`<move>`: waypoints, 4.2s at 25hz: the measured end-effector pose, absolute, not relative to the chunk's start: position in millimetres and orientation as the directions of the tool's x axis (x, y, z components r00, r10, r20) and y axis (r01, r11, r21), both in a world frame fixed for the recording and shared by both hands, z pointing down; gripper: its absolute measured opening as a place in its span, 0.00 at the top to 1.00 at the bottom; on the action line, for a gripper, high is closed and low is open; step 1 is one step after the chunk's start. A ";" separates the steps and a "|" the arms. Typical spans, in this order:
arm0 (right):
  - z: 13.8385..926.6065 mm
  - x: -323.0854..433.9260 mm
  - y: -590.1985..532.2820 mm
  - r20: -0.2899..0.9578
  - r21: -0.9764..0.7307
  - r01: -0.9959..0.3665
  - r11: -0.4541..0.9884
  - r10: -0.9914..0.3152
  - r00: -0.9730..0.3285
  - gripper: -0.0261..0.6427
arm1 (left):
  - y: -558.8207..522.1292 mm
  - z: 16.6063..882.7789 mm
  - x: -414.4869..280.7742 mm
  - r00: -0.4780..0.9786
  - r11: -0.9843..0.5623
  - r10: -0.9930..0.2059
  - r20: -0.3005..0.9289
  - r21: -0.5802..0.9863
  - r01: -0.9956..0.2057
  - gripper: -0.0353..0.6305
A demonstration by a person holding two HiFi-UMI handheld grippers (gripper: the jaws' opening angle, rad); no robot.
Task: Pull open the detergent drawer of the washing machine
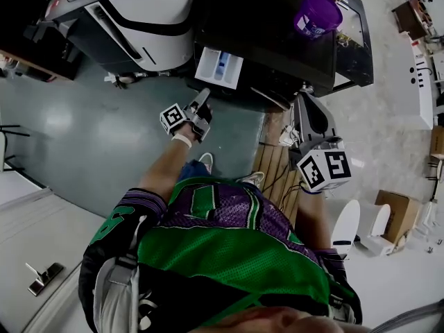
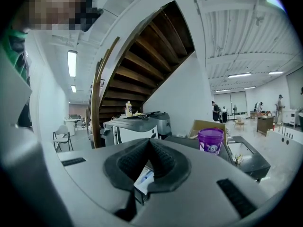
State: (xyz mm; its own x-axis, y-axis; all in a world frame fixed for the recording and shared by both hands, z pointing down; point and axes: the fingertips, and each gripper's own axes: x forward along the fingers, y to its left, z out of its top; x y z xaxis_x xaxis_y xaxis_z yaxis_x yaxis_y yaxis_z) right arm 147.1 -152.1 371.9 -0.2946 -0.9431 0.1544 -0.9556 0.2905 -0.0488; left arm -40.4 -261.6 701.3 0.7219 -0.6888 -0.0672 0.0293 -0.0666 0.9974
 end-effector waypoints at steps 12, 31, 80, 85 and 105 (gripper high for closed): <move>379.3 158.0 -141.0 0.164 -0.051 -0.967 0.249 -0.953 -0.254 0.96 | -286.2 720.4 -31.6 0.681 -0.017 -0.732 0.012 0.999 -0.036 0.27; 387.8 172.9 -128.9 0.188 -0.062 -0.971 0.231 -0.953 -0.239 0.96 | -305.3 721.5 -21.1 0.632 0.034 -0.773 0.056 0.998 -0.048 0.26; 310.7 123.0 -149.8 -0.015 -0.055 -0.939 0.340 -0.941 -0.339 0.96 | -249.3 505.9 -76.0 0.839 -0.709 -0.539 0.071 0.500 -0.497 0.26; 302.7 121.1 -149.2 -0.030 -0.063 -0.941 0.333 -0.943 -0.332 0.96 | -243.8 440.6 -65.4 0.850 -0.803 -0.525 0.030 0.312 -0.507 0.26; 286.6 123.6 -147.7 -0.078 -0.082 -0.964 0.253 -0.966 -0.247 0.96 | -249.4 295.5 -68.4 0.744 -0.743 -0.664 -0.069 -0.046 -0.668 0.34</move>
State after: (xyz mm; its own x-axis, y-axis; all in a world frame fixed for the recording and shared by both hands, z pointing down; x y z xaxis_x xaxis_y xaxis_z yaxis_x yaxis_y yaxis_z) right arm 123.6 -147.7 286.6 -0.2468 -0.9659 -0.0781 -0.9640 0.2529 -0.0825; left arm -68.4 -249.4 295.5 0.7442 -0.6644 -0.0686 -0.6676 -0.7431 -0.0457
